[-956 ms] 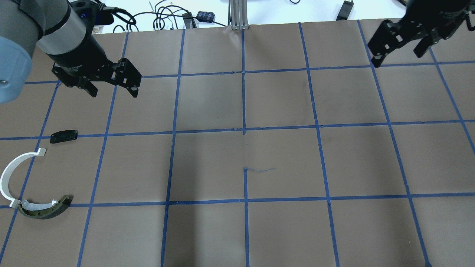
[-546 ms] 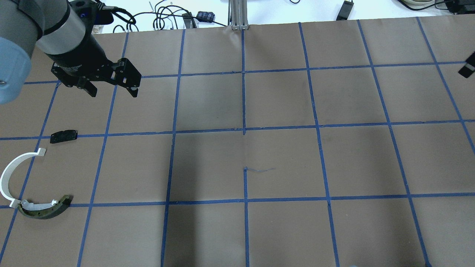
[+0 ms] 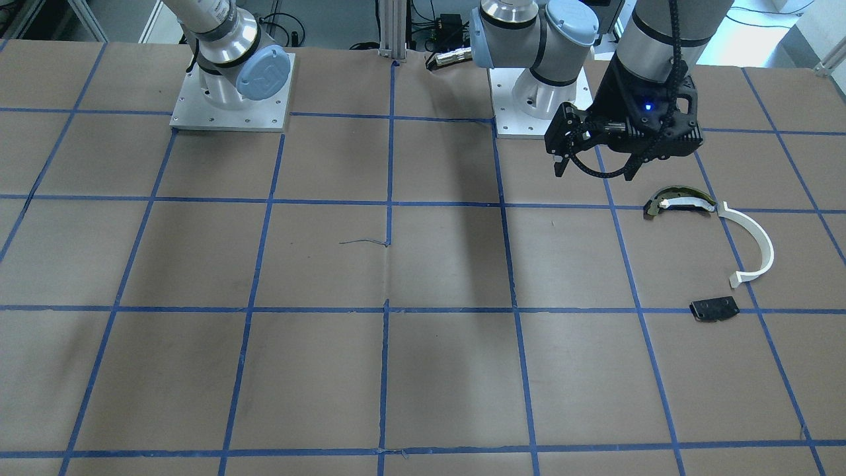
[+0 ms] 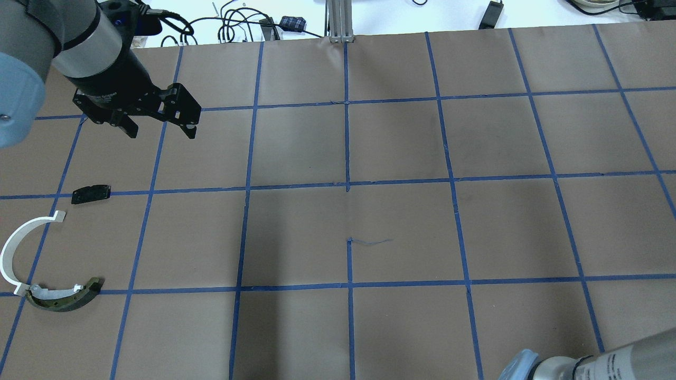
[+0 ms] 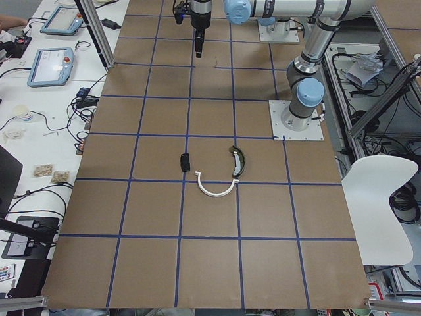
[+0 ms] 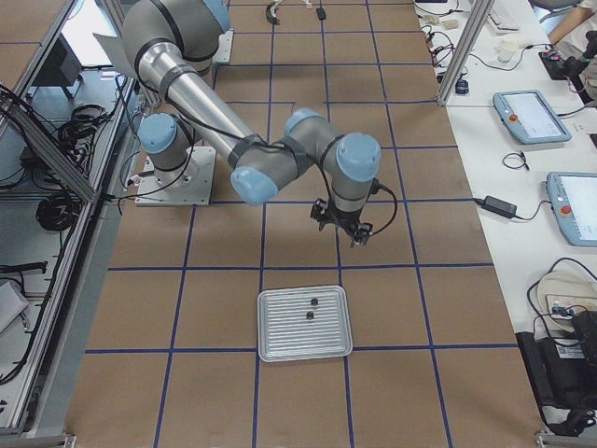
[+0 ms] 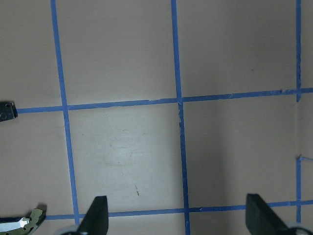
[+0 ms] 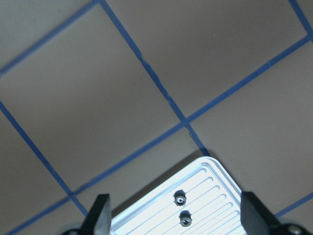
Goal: Place bearing gear from tray to pile
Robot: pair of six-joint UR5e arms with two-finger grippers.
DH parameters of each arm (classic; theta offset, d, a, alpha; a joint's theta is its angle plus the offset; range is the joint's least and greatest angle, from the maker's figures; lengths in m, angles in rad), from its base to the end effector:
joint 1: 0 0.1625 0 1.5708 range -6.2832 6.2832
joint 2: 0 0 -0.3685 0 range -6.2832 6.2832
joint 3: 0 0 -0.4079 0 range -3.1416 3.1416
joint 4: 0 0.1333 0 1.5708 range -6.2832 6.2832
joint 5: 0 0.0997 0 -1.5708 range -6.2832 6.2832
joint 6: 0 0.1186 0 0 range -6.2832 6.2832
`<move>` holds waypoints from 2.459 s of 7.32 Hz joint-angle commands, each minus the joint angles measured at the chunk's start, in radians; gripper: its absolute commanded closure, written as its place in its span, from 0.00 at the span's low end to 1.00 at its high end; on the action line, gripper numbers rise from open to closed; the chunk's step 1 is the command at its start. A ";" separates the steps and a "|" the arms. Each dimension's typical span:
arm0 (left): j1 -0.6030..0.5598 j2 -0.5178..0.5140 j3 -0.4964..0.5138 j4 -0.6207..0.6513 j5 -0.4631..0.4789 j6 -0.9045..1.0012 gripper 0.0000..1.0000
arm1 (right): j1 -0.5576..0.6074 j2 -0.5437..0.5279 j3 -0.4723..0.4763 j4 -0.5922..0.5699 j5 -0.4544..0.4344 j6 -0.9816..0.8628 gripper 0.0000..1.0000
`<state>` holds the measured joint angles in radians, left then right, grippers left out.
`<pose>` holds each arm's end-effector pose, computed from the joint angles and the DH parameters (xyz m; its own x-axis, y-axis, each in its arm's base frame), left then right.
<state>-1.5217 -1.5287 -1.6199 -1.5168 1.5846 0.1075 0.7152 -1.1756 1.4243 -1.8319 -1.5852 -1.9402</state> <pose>-0.1071 -0.5034 0.4140 -0.9982 0.0576 -0.0188 0.0584 0.9973 -0.0452 -0.3957 -0.5180 0.2849 -0.4673 -0.8841 0.0064 -0.8839 0.4673 0.0179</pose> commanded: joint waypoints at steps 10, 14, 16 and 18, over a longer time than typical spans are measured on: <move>0.000 0.001 0.000 0.000 0.011 -0.005 0.00 | -0.151 0.266 0.035 -0.197 0.001 -0.238 0.28; 0.000 -0.004 0.000 0.000 0.008 -0.005 0.00 | -0.151 0.271 0.035 -0.219 0.001 -0.247 0.59; 0.000 -0.001 0.000 0.000 0.011 -0.005 0.00 | -0.151 0.271 0.035 -0.217 -0.001 -0.247 0.63; 0.000 -0.002 0.002 0.001 0.011 0.000 0.00 | -0.151 0.271 0.035 -0.217 -0.003 -0.246 0.70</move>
<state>-1.5217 -1.5311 -1.6190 -1.5167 1.5948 0.1057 0.5645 -0.9049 1.4588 -2.0495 -1.5869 -2.1872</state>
